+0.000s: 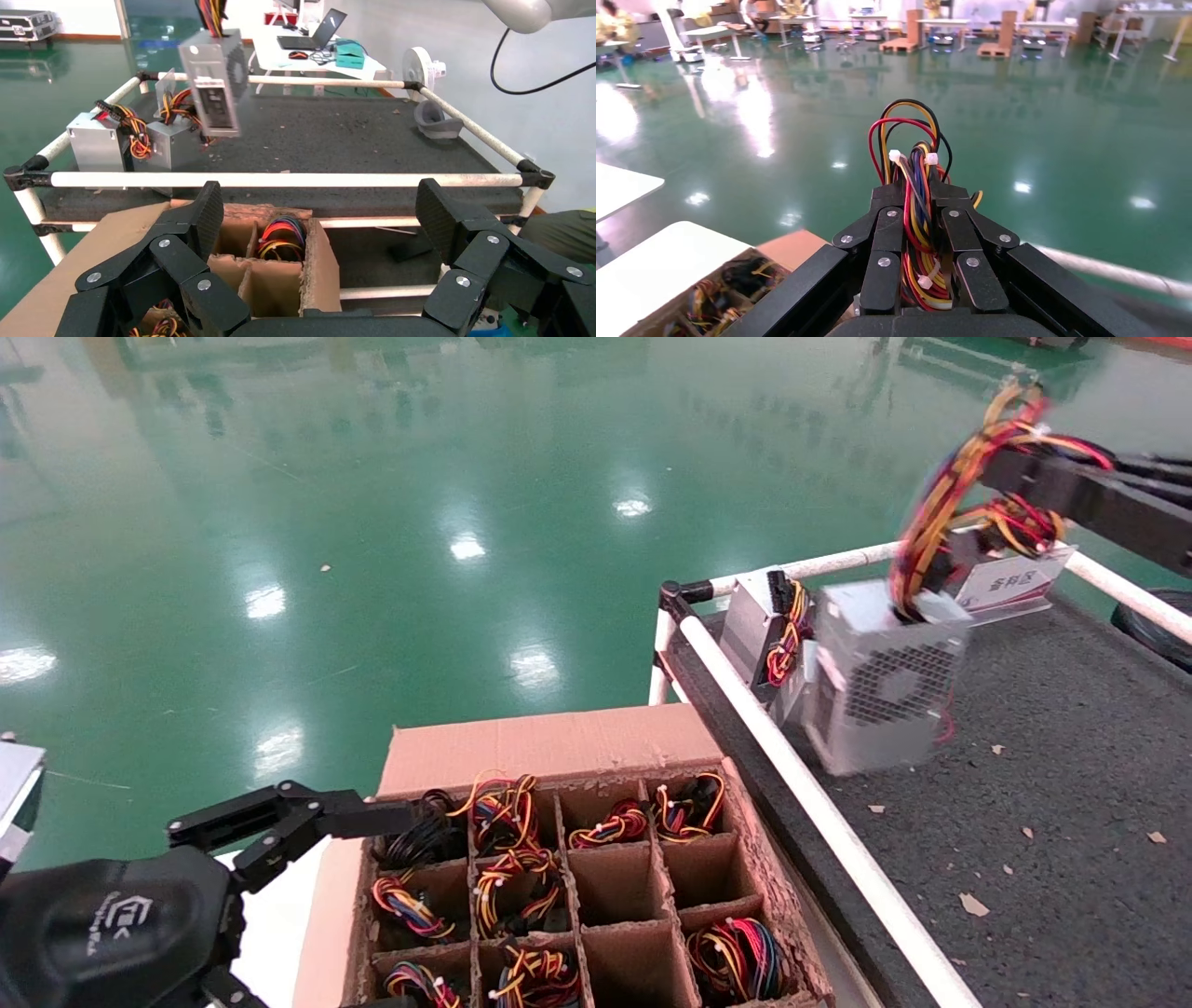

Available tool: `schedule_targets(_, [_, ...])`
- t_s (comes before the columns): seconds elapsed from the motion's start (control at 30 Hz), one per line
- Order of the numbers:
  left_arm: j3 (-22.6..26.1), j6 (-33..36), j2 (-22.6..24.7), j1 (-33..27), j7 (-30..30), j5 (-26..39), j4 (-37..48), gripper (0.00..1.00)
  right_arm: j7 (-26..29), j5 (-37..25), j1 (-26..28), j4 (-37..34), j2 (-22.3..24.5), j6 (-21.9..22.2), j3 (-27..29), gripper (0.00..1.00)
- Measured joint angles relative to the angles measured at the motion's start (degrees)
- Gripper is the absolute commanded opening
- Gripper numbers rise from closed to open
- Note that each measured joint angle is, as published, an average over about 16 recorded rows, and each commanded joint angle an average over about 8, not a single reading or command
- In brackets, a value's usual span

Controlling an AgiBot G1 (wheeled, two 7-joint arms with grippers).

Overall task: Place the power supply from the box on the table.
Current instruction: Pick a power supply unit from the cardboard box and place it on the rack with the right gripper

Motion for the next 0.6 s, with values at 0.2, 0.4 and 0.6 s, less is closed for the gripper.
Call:
schedule_targets(0.2, [0.0, 0.0, 0.0, 0.0, 0.0, 0.0, 0.0, 1.0, -4.63, 0.23, 0.06, -7.31, 0.24, -3.41, 0.31, 0.0])
schedule_targets(0.4, [0.0, 0.0, 0.0, 0.0, 0.0, 0.0, 0.0, 1.0, -9.0, -0.75, 0.65, -14.01, -0.89, -5.63, -0.27, 0.0])
schedule_targets(0.6, [0.0, 0.0, 0.0, 0.0, 0.0, 0.0, 0.0, 1.0, -12.32, -2.92, 2.31, -19.64, -3.3, -6.4, -1.69, 0.0])
